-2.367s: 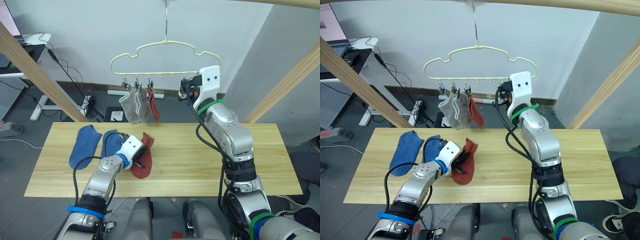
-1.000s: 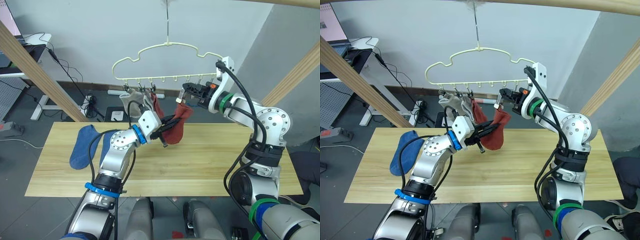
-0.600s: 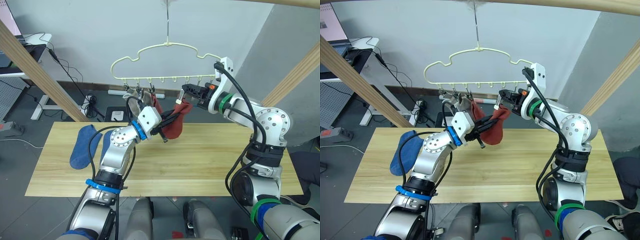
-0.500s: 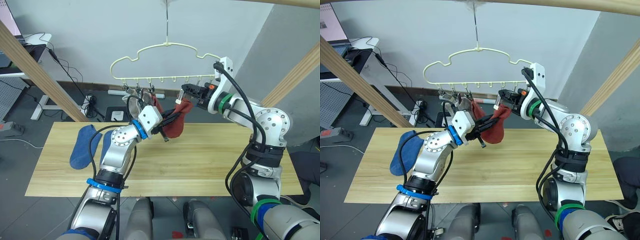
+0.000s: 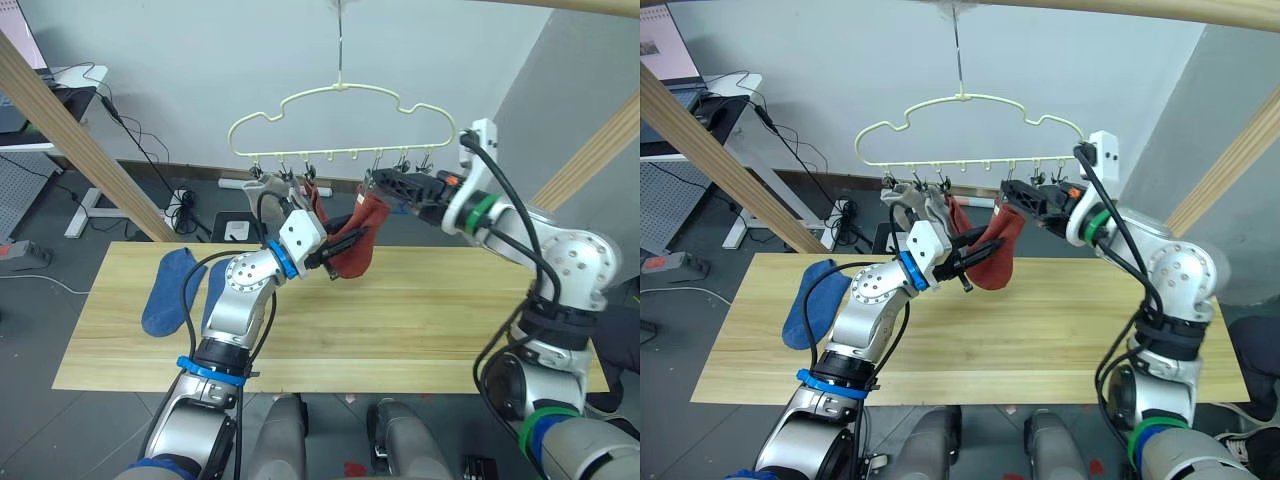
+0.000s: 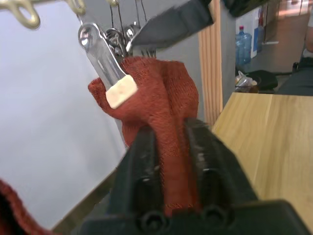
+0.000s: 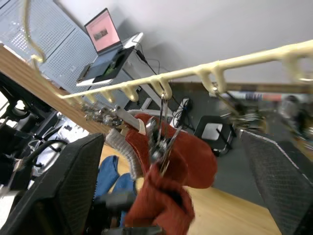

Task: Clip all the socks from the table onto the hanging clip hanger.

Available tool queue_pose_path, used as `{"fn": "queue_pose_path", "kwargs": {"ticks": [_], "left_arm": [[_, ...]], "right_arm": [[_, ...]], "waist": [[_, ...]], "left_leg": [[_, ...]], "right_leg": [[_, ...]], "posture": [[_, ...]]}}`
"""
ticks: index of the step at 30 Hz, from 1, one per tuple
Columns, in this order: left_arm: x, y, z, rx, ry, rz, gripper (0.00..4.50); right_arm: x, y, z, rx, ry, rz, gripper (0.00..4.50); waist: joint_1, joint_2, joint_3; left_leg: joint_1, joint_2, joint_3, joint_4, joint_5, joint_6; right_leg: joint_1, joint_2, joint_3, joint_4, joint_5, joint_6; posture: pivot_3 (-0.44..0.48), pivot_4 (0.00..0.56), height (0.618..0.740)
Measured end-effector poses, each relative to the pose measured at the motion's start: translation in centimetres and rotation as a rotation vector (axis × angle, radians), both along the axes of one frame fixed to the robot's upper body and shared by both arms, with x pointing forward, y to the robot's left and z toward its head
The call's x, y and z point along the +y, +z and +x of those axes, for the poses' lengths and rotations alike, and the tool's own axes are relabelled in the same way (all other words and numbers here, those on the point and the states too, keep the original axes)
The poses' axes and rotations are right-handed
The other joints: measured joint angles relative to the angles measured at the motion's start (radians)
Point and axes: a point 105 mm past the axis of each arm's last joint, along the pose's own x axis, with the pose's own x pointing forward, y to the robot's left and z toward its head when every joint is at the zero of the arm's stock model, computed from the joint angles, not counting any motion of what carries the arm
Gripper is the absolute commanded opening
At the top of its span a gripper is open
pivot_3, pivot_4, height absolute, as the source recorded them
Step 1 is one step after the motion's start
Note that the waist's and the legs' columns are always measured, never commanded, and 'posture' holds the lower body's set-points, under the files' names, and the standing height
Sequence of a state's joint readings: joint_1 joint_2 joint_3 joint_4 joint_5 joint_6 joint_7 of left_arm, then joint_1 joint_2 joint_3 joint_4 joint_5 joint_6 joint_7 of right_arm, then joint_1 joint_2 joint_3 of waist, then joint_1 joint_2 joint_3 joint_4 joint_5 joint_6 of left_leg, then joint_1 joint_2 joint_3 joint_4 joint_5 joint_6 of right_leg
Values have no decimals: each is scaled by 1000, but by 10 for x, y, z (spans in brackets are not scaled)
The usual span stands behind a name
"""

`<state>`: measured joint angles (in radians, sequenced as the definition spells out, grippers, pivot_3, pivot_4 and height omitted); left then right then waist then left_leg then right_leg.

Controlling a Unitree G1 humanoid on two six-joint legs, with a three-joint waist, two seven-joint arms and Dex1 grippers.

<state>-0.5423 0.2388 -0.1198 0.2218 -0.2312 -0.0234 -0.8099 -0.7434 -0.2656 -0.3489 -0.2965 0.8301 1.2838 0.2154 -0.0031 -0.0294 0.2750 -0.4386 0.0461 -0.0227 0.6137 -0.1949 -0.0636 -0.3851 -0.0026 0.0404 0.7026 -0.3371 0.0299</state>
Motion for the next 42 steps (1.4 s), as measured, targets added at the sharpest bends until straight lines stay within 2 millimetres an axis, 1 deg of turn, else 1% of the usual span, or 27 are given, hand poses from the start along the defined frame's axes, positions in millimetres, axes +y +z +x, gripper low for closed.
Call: {"fn": "queue_pose_path", "kwargs": {"ticks": [3,4,6,8,9,11,14,17,19,21,24,27,31,32,33,35,42], "left_arm": [[4,-2,0,55,-6,-26,2856],[4,-2,-1,80,-13,-36,3219],[9,-2,-2,114,-22,-48,3746],[18,-2,-6,154,-38,-51,4367],[23,-1,-9,170,-45,-49,4440],[32,2,-15,204,-64,-56,4440],[48,12,-26,222,-70,-53,4440],[68,19,-34,220,-41,-25,4500],[77,23,-40,228,-29,-19,4500],[81,29,-43,223,-24,-24,4500],[86,37,-45,209,-5,-37,4500],[88,46,-46,192,26,-60,4500],[86,49,-48,182,41,-75,4500],[86,49,-48,184,45,-76,4500],[86,49,-48,184,52,-79,4500],[83,50,-49,183,48,-86,4500],[83,50,-48,187,56,-92,4500]], "right_arm": [[-7,-5,-13,-35,5,-52,4500],[-9,-9,-16,-42,2,-70,4500],[-10,-16,-20,-44,-5,-94,4500],[-8,-24,-24,-79,-12,-154,4500],[-7,-29,-25,-87,-16,-169,4500],[-4,-37,-23,-115,-44,-206,4500],[2,-39,-20,-209,-94,-270,4500],[6,-33,-14,-305,-176,-287,3915],[10,-30,-11,-355,-228,-283,3231],[14,-30,-9,-381,-252,-293,2583],[19,-30,-4,-411,-294,-308,2583],[21,-29,6,-431,-349,-315,2583],[21,-30,15,-441,-395,-319,2583],[21,-32,17,-436,-400,-320,2203],[21,-34,20,-430,-410,-320,1999],[22,-37,24,-421,-420,-326,1999],[28,-31,33,-444,-435,-310,1999]], "waist": [[-2,0,0],[-4,0,0],[-11,0,0],[-21,0,0],[-25,0,0],[-31,0,0],[-32,0,0],[-30,0,0],[-29,0,0],[-27,0,0],[-23,0,0],[-23,0,0],[-22,0,0],[-22,0,0],[-21,0,0],[-20,0,0],[-20,0,0]], "left_leg": [[0,0,0,1,0,0],[0,-1,0,1,0,0],[0,-1,0,1,0,0],[0,0,-1,1,0,0],[1,0,-1,1,0,0],[1,0,-1,1,1,-1],[2,0,-1,2,1,-2],[2,1,-2,2,2,-3],[2,1,-2,2,2,-3],[2,1,-2,2,3,-4],[2,1,-3,3,3,-3],[2,1,-3,5,3,-3],[2,1,-3,6,3,-3],[2,1,-3,6,3,-3],[2,1,-3,6,3,-3],[2,1,-3,6,3,-3],[2,1,-3,6,3,-3]], "right_leg": [[0,0,0,0,0,0],[0,1,0,1,0,0],[0,2,0,1,0,0],[0,2,0,2,0,0],[0,3,0,2,0,0],[0,3,0,3,0,0],[0,3,0,4,0,0],[0,3,0,6,0,0],[0,3,0,6,0,0],[0,2,0,7,0,0],[0,1,0,8,0,0],[0,1,0,10,0,0],[0,1,0,11,0,0],[0,1,0,11,0,0],[0,1,0,11,0,0],[0,1,0,11,0,0],[0,1,1,11,0,0]], "posture": [[18,236,740],[17,234,740],[18,234,740],[23,232,740],[28,233,740],[34,233,740],[46,238,740],[53,237,740],[62,245,740],[62,245,740],[72,249,740],[88,253,740],[97,257,740],[98,258,740],[98,258,740],[103,260,740],[102,261,740]]}}
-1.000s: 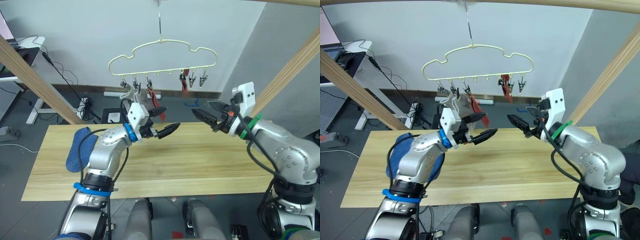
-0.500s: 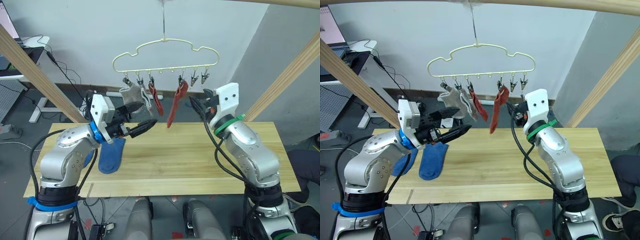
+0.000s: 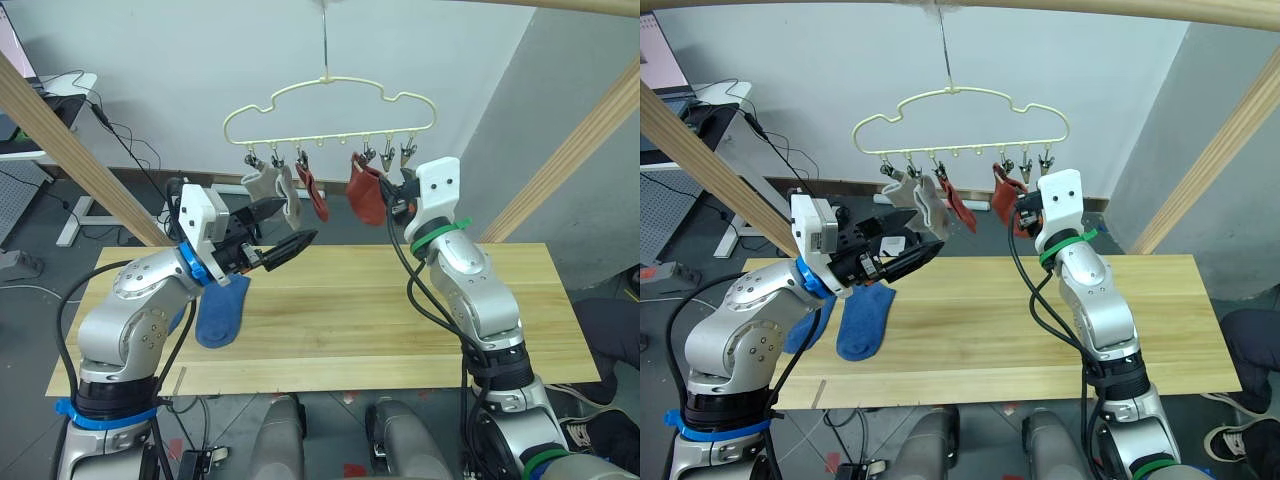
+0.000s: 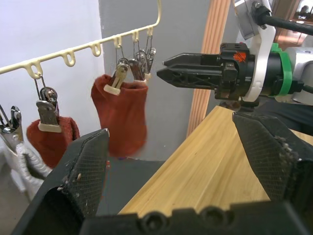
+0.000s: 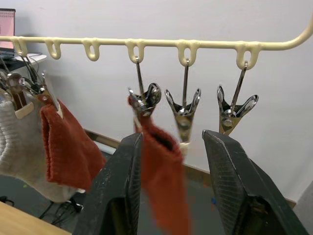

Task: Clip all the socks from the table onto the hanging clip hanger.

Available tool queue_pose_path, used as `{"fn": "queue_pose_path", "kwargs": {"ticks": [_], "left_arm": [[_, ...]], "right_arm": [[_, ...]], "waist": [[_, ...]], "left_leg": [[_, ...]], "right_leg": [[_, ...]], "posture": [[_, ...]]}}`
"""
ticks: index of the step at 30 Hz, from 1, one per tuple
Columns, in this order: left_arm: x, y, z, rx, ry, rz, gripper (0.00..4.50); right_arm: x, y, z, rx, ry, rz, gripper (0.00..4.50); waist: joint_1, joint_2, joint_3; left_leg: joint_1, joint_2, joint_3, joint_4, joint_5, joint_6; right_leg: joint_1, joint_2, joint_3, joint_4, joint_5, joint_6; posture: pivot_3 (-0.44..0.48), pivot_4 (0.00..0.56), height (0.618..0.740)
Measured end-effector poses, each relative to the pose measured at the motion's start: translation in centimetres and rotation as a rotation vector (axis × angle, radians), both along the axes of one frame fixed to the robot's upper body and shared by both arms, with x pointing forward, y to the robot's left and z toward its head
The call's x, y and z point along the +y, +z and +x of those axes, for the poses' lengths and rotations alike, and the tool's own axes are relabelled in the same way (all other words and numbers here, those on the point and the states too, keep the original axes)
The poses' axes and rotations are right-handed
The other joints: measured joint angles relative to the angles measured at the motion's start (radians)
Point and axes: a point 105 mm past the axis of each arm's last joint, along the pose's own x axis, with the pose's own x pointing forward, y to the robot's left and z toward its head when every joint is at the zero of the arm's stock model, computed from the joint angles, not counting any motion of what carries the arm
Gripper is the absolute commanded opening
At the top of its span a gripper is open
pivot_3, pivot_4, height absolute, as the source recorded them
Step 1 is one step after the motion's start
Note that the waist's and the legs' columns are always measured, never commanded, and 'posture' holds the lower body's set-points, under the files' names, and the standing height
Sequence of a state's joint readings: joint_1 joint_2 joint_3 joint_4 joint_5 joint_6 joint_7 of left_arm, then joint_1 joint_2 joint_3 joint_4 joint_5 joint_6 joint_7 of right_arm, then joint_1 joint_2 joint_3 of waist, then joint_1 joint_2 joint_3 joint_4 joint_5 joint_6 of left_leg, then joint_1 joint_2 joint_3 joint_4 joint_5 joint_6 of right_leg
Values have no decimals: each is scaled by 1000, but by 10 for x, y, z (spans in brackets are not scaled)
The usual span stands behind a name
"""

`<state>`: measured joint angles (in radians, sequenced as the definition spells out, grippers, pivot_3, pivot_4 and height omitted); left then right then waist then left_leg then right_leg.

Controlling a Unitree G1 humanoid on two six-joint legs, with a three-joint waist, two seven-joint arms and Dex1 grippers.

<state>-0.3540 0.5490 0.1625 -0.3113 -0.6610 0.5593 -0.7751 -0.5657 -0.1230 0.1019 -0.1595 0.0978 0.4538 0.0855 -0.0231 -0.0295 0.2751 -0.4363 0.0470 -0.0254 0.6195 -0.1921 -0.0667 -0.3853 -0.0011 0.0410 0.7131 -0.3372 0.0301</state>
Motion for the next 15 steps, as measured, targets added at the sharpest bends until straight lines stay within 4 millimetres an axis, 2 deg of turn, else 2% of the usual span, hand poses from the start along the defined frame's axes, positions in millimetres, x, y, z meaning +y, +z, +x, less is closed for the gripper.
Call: {"fn": "queue_pose_path", "kwargs": {"ticks": [15], "left_arm": [[-2,3,-1,-8,3,1,4500]], "right_arm": [[9,7,17,-10,-25,32,1999]], "waist": [[2,0,0]], "left_leg": [[0,0,0,0,0,0]], "right_leg": [[0,0,0,0,0,0]], "posture": [[118,262,740]]}}
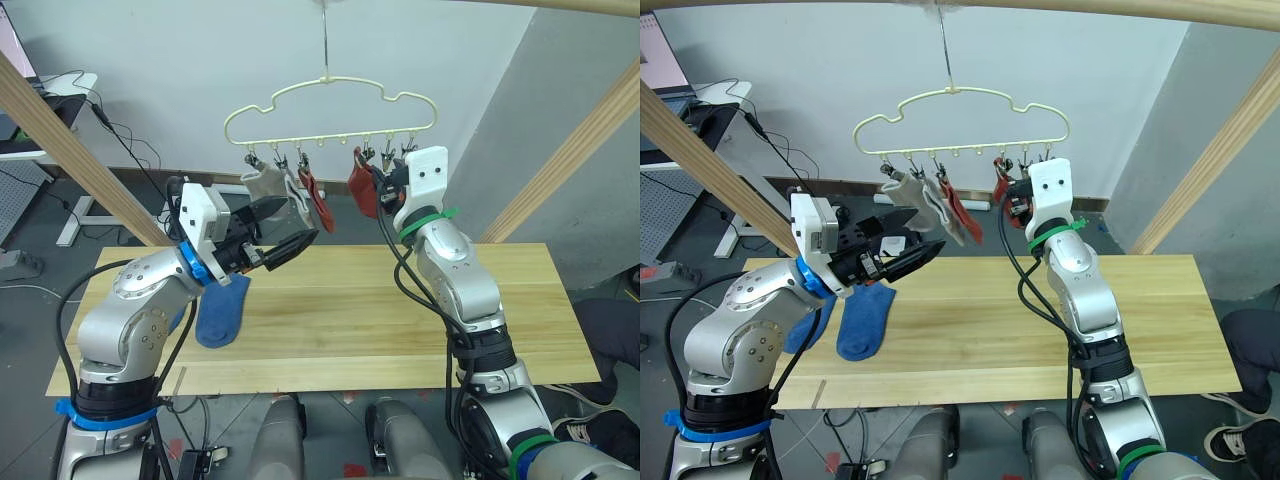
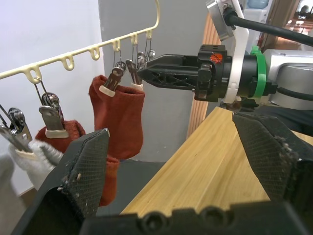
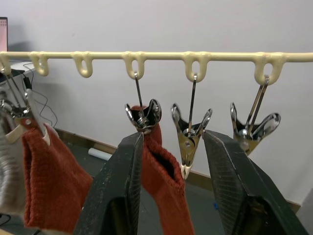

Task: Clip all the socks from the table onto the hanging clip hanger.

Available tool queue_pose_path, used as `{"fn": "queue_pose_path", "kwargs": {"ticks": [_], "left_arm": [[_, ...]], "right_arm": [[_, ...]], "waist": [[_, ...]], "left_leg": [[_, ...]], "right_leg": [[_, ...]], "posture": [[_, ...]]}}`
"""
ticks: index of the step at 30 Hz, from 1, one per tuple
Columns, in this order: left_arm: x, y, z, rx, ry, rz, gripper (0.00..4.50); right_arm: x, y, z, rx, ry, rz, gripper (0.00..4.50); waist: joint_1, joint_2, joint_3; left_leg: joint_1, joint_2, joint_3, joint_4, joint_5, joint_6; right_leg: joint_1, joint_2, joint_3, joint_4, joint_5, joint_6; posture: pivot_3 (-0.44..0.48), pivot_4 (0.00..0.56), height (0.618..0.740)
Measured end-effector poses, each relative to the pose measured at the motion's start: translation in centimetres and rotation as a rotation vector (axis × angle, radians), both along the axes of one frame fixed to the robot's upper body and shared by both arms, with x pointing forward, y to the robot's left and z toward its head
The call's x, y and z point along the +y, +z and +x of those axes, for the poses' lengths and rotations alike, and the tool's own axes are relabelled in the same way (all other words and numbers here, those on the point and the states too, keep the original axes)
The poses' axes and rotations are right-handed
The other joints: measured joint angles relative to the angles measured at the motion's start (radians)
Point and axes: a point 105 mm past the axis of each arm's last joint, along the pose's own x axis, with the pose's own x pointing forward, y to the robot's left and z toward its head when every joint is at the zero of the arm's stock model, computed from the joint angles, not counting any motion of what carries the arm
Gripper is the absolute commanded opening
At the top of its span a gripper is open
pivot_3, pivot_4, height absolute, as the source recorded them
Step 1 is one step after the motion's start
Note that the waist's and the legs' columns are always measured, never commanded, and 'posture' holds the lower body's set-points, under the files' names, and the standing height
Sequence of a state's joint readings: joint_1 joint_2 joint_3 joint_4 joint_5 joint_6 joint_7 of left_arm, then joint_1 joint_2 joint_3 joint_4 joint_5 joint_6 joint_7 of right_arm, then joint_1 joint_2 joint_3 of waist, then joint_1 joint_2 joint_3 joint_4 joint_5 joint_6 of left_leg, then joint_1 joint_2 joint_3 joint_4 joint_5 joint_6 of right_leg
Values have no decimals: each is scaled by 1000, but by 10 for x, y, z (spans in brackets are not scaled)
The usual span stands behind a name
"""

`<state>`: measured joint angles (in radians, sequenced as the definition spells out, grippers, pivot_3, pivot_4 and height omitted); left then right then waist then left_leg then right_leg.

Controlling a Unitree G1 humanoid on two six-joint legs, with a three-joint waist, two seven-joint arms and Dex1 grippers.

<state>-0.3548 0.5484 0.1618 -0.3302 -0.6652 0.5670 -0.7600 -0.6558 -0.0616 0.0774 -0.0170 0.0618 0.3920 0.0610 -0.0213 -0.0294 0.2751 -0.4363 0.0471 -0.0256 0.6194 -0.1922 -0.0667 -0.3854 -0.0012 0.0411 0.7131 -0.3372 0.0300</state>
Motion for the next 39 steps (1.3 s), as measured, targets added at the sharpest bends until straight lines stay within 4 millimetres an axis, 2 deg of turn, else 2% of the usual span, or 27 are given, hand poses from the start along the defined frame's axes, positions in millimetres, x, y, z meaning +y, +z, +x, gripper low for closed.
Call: {"fn": "queue_pose_path", "kwargs": {"ticks": [8,15,22,39], "left_arm": [[-2,2,-2,-10,-1,2,4500],[-2,2,-2,0,-5,-4,4500],[-7,14,-3,-34,-31,-29,4500],[-5,9,-3,-18,-17,-28,4500]], "right_arm": [[-4,-3,7,16,-34,6,1999],[3,2,12,12,-28,20,1999],[6,7,14,-2,-33,39,1999],[-2,7,17,-3,-61,46,1999]], "waist": [[1,0,0],[1,0,0],[5,0,0],[6,0,0]], "left_leg": [[0,0,0,0,0,0],[0,0,0,0,0,0],[0,0,0,0,0,0],[0,0,0,-1,0,0]], "right_leg": [[0,0,0,0,0,0],[0,0,0,0,0,0],[0,0,0,0,0,0],[0,0,0,-1,0,0]], "posture": [[118,262,740],[122,268,740],[124,268,740],[119,266,740]]}}
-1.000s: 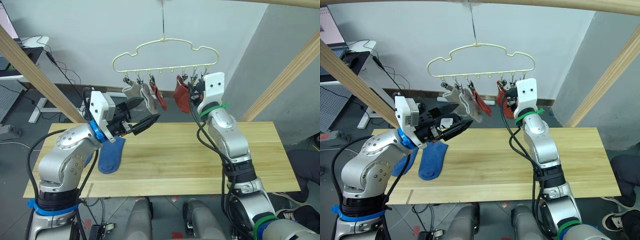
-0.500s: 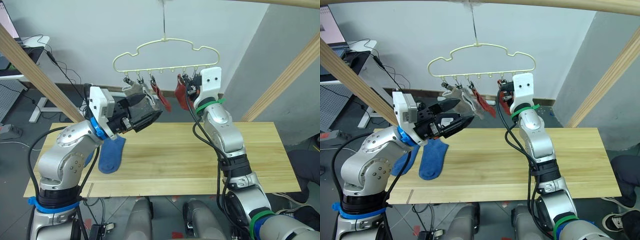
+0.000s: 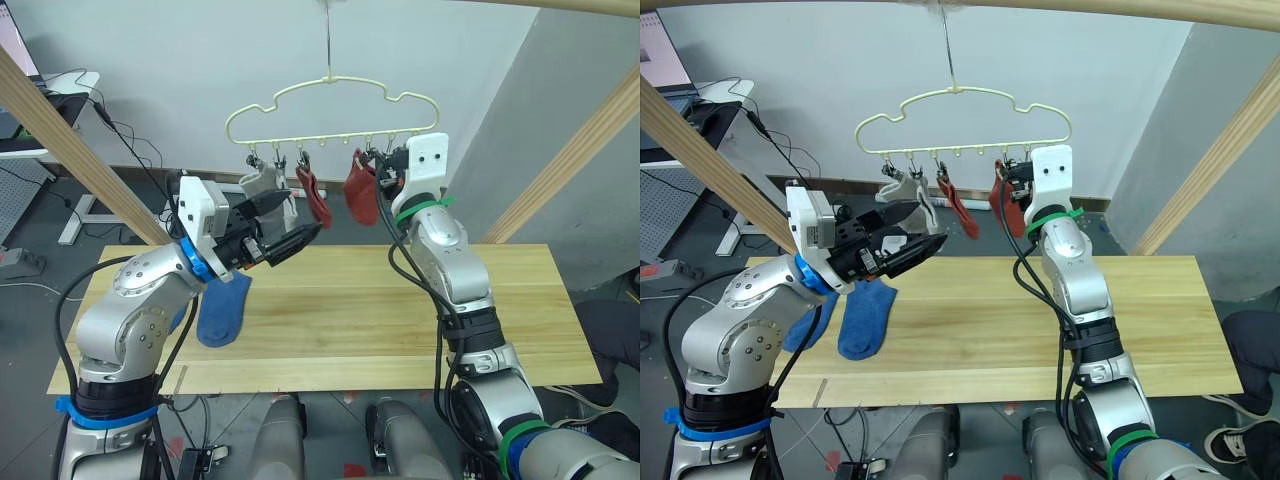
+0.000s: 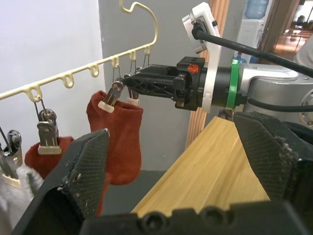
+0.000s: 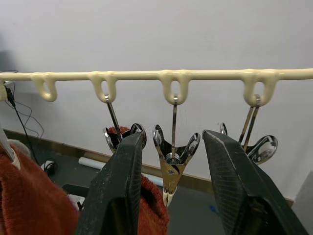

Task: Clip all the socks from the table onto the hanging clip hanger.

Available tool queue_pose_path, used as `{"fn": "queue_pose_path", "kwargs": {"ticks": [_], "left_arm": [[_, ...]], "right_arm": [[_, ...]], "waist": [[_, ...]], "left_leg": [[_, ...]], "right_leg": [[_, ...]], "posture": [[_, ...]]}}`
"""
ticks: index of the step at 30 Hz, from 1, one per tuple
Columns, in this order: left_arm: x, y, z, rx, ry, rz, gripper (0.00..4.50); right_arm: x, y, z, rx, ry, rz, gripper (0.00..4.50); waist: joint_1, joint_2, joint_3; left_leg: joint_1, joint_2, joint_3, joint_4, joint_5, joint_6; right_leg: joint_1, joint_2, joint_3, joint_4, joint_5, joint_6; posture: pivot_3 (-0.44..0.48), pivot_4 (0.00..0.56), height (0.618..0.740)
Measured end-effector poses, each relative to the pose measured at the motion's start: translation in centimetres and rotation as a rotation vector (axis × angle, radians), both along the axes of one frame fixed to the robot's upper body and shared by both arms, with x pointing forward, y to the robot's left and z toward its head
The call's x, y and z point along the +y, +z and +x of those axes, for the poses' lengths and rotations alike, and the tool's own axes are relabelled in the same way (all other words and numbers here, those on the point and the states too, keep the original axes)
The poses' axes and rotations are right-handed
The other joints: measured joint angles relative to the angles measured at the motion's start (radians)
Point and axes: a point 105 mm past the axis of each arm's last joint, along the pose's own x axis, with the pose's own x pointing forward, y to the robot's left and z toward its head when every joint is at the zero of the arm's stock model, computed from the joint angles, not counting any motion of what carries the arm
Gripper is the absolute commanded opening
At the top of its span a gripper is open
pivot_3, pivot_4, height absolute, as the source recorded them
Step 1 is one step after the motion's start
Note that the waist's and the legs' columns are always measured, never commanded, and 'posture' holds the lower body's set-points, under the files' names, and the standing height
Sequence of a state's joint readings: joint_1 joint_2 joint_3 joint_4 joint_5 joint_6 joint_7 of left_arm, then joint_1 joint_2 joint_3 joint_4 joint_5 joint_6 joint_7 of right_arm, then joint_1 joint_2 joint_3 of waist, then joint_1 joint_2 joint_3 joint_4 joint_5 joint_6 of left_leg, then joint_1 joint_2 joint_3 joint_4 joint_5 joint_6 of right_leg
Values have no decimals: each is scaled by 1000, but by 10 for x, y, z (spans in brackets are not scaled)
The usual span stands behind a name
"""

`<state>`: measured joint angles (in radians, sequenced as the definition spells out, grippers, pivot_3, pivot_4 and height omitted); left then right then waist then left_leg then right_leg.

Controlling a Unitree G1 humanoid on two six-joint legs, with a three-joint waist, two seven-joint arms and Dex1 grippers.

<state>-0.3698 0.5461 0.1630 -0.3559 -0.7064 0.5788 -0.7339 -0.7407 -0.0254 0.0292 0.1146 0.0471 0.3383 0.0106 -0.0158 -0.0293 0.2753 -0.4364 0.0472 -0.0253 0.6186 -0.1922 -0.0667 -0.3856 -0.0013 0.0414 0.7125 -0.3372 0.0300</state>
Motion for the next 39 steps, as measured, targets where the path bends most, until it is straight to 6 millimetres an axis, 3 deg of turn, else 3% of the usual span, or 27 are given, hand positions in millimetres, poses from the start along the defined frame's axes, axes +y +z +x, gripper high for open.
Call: {"fn": "queue_pose_path", "kwargs": {"ticks": [18,28,39], "left_arm": [[0,-1,0,1,-3,2,4500],[-1,-1,-2,0,-16,4,4500],[-1,-2,-2,2,-16,5,4500]], "right_arm": [[-3,1,-3,5,1,-3,1999],[-5,-11,-7,40,4,-21,1999],[0,0,-4,19,0,-17,1999]], "waist": [[0,0,0],[0,0,0],[1,0,0]], "left_leg": [[0,0,0,-2,0,0],[0,0,1,-4,0,0],[0,0,1,-4,0,0]], "right_leg": [[-1,0,0,-1,0,0],[-1,0,0,-2,0,0],[-2,0,0,-2,0,0]], "posture": [[112,257,740],[118,253,740],[121,257,740]]}}
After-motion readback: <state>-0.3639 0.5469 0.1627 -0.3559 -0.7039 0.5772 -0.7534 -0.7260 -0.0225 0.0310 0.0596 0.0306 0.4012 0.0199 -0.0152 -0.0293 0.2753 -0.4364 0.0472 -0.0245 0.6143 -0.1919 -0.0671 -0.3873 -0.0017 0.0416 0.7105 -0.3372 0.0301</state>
